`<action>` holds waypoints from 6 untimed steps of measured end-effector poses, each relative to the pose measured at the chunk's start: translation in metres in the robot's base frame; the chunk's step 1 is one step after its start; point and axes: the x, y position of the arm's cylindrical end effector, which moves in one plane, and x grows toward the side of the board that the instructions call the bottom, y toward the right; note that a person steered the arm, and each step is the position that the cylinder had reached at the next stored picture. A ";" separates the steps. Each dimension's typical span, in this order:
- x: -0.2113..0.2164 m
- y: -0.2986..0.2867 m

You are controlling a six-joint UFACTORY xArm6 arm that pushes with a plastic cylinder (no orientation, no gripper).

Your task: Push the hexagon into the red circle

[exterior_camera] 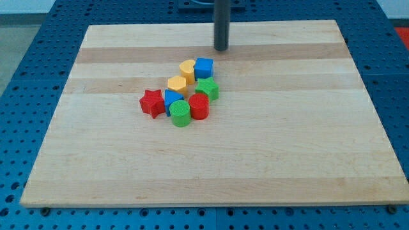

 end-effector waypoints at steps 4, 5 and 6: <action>0.087 -0.072; 0.117 -0.084; 0.125 -0.057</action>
